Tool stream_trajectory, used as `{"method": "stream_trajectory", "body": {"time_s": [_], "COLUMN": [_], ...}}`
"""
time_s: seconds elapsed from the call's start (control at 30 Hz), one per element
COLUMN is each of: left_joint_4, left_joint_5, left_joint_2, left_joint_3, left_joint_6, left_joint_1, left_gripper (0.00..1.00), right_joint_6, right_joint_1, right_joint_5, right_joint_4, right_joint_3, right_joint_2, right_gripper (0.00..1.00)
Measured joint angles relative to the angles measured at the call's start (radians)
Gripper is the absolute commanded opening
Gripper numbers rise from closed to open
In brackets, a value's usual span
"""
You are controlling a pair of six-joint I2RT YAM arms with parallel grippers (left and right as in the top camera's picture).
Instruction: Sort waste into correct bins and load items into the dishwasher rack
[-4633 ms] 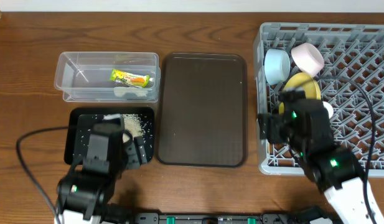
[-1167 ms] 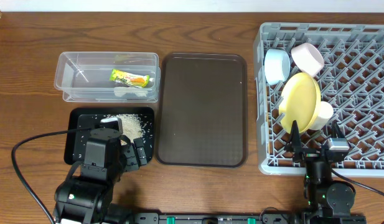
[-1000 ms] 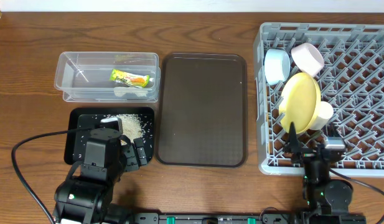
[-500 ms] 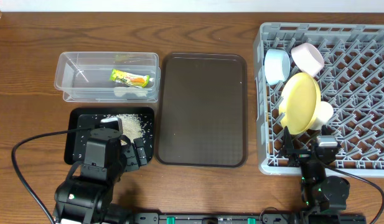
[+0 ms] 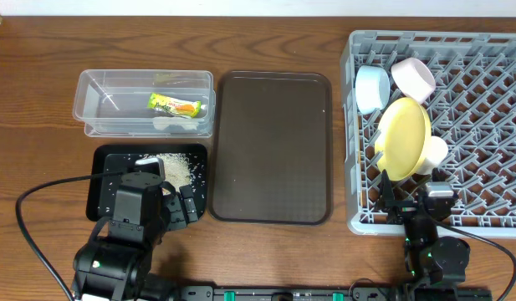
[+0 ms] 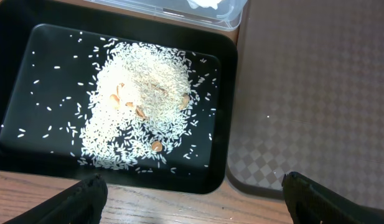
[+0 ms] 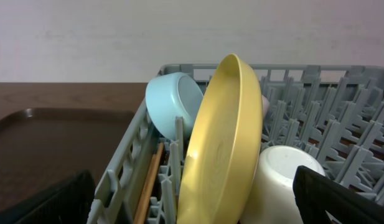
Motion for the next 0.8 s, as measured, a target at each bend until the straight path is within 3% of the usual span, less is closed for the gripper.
{"method": "stream_trajectory", "body": {"time_s": [0.57, 0.8], "left_joint_4": [-0.043, 0.167], "left_joint_5": [0.000, 0.001], "left_joint_2": [-0.010, -0.172], "left_joint_3": [-0.003, -0.104], "left_joint_6": [0.002, 0.078], "left_joint_1": [0.009, 0.092], "left_gripper": [0.93, 0.93], "right_joint_6": [0.000, 0.000], "right_joint_1": [0.000, 0.000], "right_joint_5": [-0.001, -0.003], "right_joint_4": [0.000, 0.000], "right_joint_3": [0.000, 0.000], "right_joint_2": [0.000, 0.000], "right_gripper": [0.99, 0.99]}}
